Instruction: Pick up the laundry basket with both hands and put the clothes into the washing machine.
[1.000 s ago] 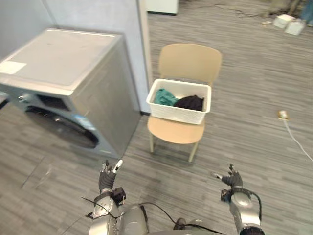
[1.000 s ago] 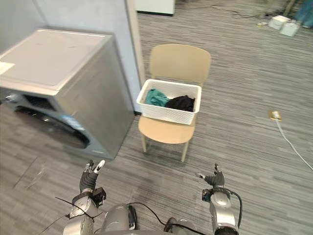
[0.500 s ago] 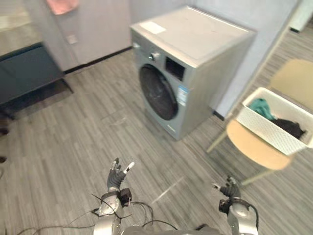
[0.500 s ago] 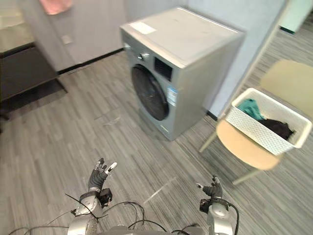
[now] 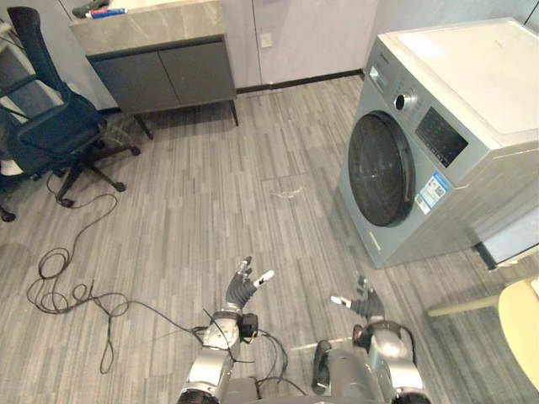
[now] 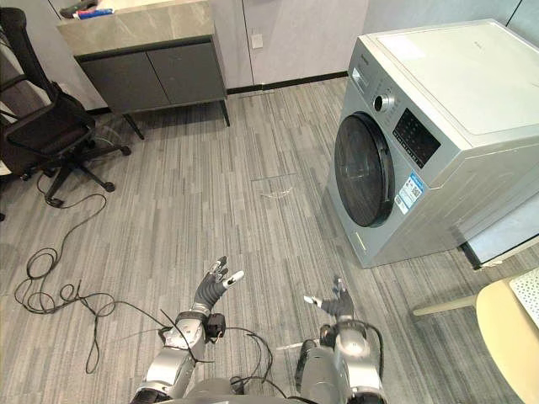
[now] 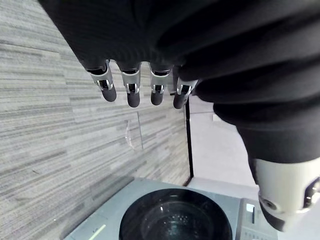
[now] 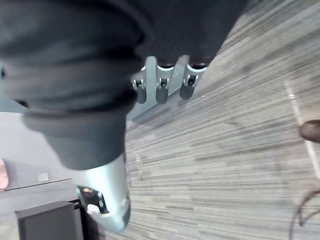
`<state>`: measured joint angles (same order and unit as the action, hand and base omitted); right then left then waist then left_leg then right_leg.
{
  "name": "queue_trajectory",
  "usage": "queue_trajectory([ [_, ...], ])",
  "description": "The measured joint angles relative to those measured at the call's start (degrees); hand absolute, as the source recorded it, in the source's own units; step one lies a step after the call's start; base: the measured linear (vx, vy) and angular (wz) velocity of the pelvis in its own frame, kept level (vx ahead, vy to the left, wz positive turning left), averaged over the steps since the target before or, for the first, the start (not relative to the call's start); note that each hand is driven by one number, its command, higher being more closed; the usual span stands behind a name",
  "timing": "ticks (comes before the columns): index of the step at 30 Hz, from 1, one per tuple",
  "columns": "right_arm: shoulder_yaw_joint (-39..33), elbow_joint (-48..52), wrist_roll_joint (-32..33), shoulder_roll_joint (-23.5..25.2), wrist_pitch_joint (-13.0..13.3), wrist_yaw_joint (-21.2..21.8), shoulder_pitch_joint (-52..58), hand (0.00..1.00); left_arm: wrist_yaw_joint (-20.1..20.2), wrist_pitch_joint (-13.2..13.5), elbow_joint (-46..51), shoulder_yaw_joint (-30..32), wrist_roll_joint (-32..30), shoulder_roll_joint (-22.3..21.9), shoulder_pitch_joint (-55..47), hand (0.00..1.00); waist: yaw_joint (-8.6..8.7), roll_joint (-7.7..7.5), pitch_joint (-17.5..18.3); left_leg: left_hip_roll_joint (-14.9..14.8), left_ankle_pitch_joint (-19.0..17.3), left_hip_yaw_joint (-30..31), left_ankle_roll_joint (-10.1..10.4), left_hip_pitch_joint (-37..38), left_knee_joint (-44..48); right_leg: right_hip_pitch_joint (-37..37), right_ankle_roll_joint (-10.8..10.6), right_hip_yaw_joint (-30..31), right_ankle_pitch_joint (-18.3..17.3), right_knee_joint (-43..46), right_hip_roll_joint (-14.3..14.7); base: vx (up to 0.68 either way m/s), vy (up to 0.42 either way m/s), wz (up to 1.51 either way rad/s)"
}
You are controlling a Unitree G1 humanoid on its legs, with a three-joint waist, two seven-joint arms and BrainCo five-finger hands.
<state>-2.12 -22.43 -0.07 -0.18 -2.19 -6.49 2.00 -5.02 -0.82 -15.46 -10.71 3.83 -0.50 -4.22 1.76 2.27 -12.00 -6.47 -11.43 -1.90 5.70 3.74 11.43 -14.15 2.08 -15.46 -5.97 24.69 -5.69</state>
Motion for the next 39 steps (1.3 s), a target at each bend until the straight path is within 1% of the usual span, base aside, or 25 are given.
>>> queue_trajectory([
  [1, 0.4, 0.0, 0.0, -0.2, 0.3, 0.0, -0.4, 0.00, 0.0, 0.0, 0.0, 0.0, 0.0, 0.0, 0.0, 0.00, -0.09, -0.11, 0.1, -0.5, -0.2, -0.5, -0.2, 0.1, 0.0, 0.0, 0.1, 0.3, -0.1, -0.1, 0.3, 0.04, -0.045, -0.59],
  [2, 1.8, 0.0, 0.0, -0.5, 0.9, 0.1, -0.7, 0.00, 0.0, 0.1, 0.0, 0.2, 0.0, 0.1, -0.4, 0.00, -0.81, -0.01, 0.1, -1.4, -2.9, -2.1, -1.0, 0.1, 1.3, 0.1, 0.3, 1.4, -1.3, -0.6, 2.1, 0.01, -0.068, -0.77],
  [5, 6.7, -1.0, -0.2, -0.7, 0.6, 0.8, 1.9, 0.00, 0.0, 0.1, 0.5, 1.8, 0.0, 0.2, -4.9, 0.00, -1.23, 1.44, 1.8, -6.2, -6.9, -5.7, -2.2, 1.6, 7.5, 4.2, 1.5, -0.5, -4.3, -2.3, 6.0, 0.14, -0.074, -0.55],
  [6, 7.8, -1.1, -0.4, -0.2, 0.3, 1.2, 2.6, 0.00, -0.1, 0.0, 0.5, 2.9, -0.1, 0.1, -5.7, 0.00, -0.77, 1.68, 1.6, -9.3, -6.9, -6.8, -3.6, -4.2, 23.0, 6.2, 3.0, -1.2, -5.1, -3.5, 7.8, 0.28, -0.073, -0.19],
  [7, 8.2, -1.1, -0.4, -0.3, 0.3, 1.4, 2.9, 0.00, 0.0, 0.0, 0.6, 3.2, -0.1, 0.0, -6.2, 0.00, -0.85, 1.97, 1.6, -11.2, -5.0, -6.9, -4.6, -7.0, 30.4, 7.2, 3.4, -1.4, -5.1, -3.9, 8.6, 0.36, -0.081, -0.32],
  [8, 9.3, -0.8, -0.5, -0.3, 0.3, 1.4, 3.0, 0.00, -0.1, 0.0, 1.0, 4.3, -0.1, -0.5, -7.5, 0.00, -1.56, 2.24, 1.7, -14.4, 0.3, -7.4, -5.5, -10.6, 40.8, 9.7, 4.1, -0.1, -5.1, -4.2, 10.2, 0.29, -0.049, -0.57],
  [9, 10.1, -0.6, -0.5, 0.0, 0.4, 1.3, 2.8, 0.00, -0.3, 0.0, 1.3, 5.1, 0.0, -0.6, -8.4, 0.00, -2.58, 2.42, 2.0, -16.5, 0.3, -8.6, -5.5, -13.6, 47.9, 11.5, 4.6, 1.3, -5.5, -4.9, 10.9, 0.32, -0.019, -0.59],
  [12, 10.7, -0.4, -0.8, -0.1, 0.5, 1.2, 1.5, 0.00, -0.3, 0.0, 1.8, 6.7, -0.1, -1.3, -8.8, 0.00, -3.03, 1.39, 2.5, -14.9, -2.3, -11.9, -8.0, -18.2, 48.5, 14.4, 4.6, 4.9, -5.3, -8.6, 10.0, 0.29, 0.050, -0.51],
  [14, 11.9, -0.4, -1.5, -0.1, 0.6, 1.2, 0.8, 0.00, -0.3, 0.0, 2.0, 8.1, -0.1, -1.3, -8.9, 0.00, -3.37, 0.67, 2.4, -11.4, -3.4, -9.7, -7.3, -20.5, 42.7, 15.6, 3.5, 6.8, -4.7, -10.0, 8.6, 0.23, 0.108, -0.46],
  [15, 12.6, -0.4, -1.8, -0.1, 0.6, 1.1, 0.5, 0.00, -0.4, 0.0, 2.2, 8.5, -0.1, -1.2, -8.8, 0.00, -3.67, 0.14, 2.0, -8.2, -3.3, -6.2, -7.1, -21.3, 36.0, 16.8, 2.7, 7.8, -4.1, -11.3, 7.5, 0.25, 0.186, -0.33],
  [16, 12.8, -0.4, -1.8, -0.1, 0.7, 1.1, 0.1, 0.00, -0.4, 0.0, 2.4, 8.6, -0.2, -1.1, -8.6, 0.00, -4.06, -0.03, 1.9, -4.4, -2.6, -1.4, -5.9, -21.6, 27.2, 17.4, 2.3, 8.1, -3.9, -11.9, 6.3, 0.29, 0.235, -0.28],
  [17, 12.8, -0.4, -1.8, -0.1, 0.7, 1.1, -0.2, 0.00, -0.4, 0.0, 2.6, 8.6, -0.2, -1.1, -8.6, 0.00, -4.14, -0.05, 1.9, -2.9, -1.6, 1.3, -4.5, -21.4, 22.4, 17.7, 2.0, 8.0, -3.9, -12.1, 5.8, 0.23, 0.241, -0.18],
  [18, 12.8, -0.4, -1.8, -0.2, 0.9, 0.8, -0.9, 0.00, -0.4, 0.0, 3.1, 8.5, -0.2, -1.2, -8.7, 0.00, -4.14, 0.51, 2.1, -1.0, 2.1, 6.3, -1.8, -20.7, 12.4, 18.1, 0.7, 8.3, -4.4, -12.2, 5.4, 0.23, 0.280, -0.22],
  [19, 12.9, 0.2, -1.8, -0.3, 1.0, 0.4, -1.8, 0.00, -0.5, 0.2, 4.2, 8.5, -0.2, -1.7, -9.4, 0.00, -4.39, 2.16, 2.3, -1.5, 11.3, 9.4, 0.5, -18.9, 4.8, 18.6, -2.4, 9.6, -6.3, -11.8, 6.3, 0.24, 0.300, -0.20],
  [20, 12.8, -0.2, -1.8, 0.1, 1.0, 0.2, -2.6, 0.00, -0.4, 0.1, 3.9, 8.4, -0.2, -1.4, -9.1, 0.00, -4.48, 1.28, 1.6, -0.9, 11.2, 8.6, 0.5, -18.6, 5.3, 19.0, -3.1, 9.9, -7.0, -11.5, 6.1, 0.20, 0.276, -0.17],
  [21, 13.3, 1.7, -1.7, 0.9, 1.2, 0.0, -2.8, 0.00, -0.9, 0.1, 4.7, 8.9, -0.2, -0.7, -8.8, 0.00, -4.95, -0.64, 1.5, 0.6, 10.4, 7.6, 0.3, -17.9, 5.0, 18.7, -3.6, 10.7, -7.3, -11.1, 4.3, 0.14, 0.193, -0.11],
  [23, 15.7, 3.5, -1.7, 1.1, 1.9, -0.1, -4.5, 0.00, -1.4, 0.1, 5.1, 9.1, -0.2, -0.7, -9.1, 0.00, -6.38, -1.85, 1.2, 1.0, 7.9, 5.0, -0.7, -17.9, 8.9, 19.1, -4.9, 12.3, -8.2, -10.5, 2.8, 0.14, 0.178, -0.43],
  [25, 16.9, 4.2, -1.7, 2.2, 2.1, -0.1, -7.1, 0.00, -1.3, 0.2, 7.5, 9.1, -0.1, -1.8, -11.9, 0.00, -7.34, -1.29, 1.1, -0.4, 3.6, 1.8, -1.0, -18.2, 15.4, 19.3, -5.3, 15.9, -8.4, -10.2, 2.8, 0.12, 0.178, -0.94],
  [28, 18.4, 6.2, -1.7, 2.6, 2.2, 0.0, -6.9, 0.00, -1.2, 0.2, 8.5, 9.1, -0.1, -2.4, -13.2, 0.00, -7.28, -1.33, 1.3, -1.6, -0.8, -1.2, -1.2, -18.3, 18.5, 18.5, -5.9, 19.6, -9.4, -9.7, 2.6, 0.04, 0.172, -0.85],
  [29, 19.2, 6.6, -2.0, 2.4, 2.3, 0.0, -6.4, 0.00, -1.1, 0.2, 8.5, 9.1, -0.1, -2.5, -13.6, 0.00, -7.30, -1.75, 1.6, -1.7, -2.6, -2.7, -1.6, -18.2, 19.4, 17.4, -6.9, 22.0, -10.1, -9.0, 2.4, 0.03, 0.131, -0.89],
  [32, 20.3, 6.8, -3.4, 2.5, 2.4, -0.1, -6.2, 0.00, -1.1, 0.2, 8.4, 8.8, -0.1, -2.1, -13.6, 0.00, -7.05, -3.15, 3.3, -1.0, -4.9, -5.9, -3.2, -18.1, 19.5, 13.8, -6.9, 25.2, -10.2, -7.2, 1.0, 0.08, 0.134, -1.00],
  [34, 20.6, 6.7, -6.8, 2.7, 2.4, -0.1, -6.6, 0.00, -1.1, 0.2, 8.2, 8.3, -0.1, -1.0, -12.6, 0.00, -6.88, -3.45, 3.5, -1.3, -6.2, -8.5, -3.9, -16.8, 19.7, 8.8, -6.9, 19.0, -9.3, 1.4, -0.2, 0.11, 0.111, -0.83],
  [36, 21.4, 5.9, -10.4, 2.9, 2.4, -1.0, -7.6, 0.00, -1.3, 0.2, 8.1, 8.4, 0.0, 0.0, -12.3, 0.00, -6.62, -3.34, 3.5, -2.0, -6.3, -11.8, -4.7, -13.6, 19.6, 6.4, -4.9, 10.1, -8.0, 7.8, -3.0, 0.18, 0.083, -0.78],
  [37, 21.8, 4.4, -12.0, 3.1, 2.3, -1.1, -9.3, 0.00, -1.3, 0.2, 8.0, 8.5, 0.0, 0.3, -12.1, 0.00, -6.37, -3.16, 3.8, -2.3, -6.4, -12.9, -4.7, -11.9, 19.1, 6.7, -3.3, 4.7, -7.1, 7.8, -4.5, 0.22, 0.062, -0.81],
  [39, 23.3, 0.8, -14.2, 3.2, 2.2, -1.5, -14.4, 0.00, -1.6, 0.2, 8.0, 8.6, 0.0, 0.7, -11.6, 0.00, -6.68, -2.70, 3.8, -3.0, -6.4, -14.4, -4.8, -9.5, 16.3, 6.5, -1.2, -0.8, -5.5, 6.4, -5.8, 0.11, 0.002, -1.13],
])
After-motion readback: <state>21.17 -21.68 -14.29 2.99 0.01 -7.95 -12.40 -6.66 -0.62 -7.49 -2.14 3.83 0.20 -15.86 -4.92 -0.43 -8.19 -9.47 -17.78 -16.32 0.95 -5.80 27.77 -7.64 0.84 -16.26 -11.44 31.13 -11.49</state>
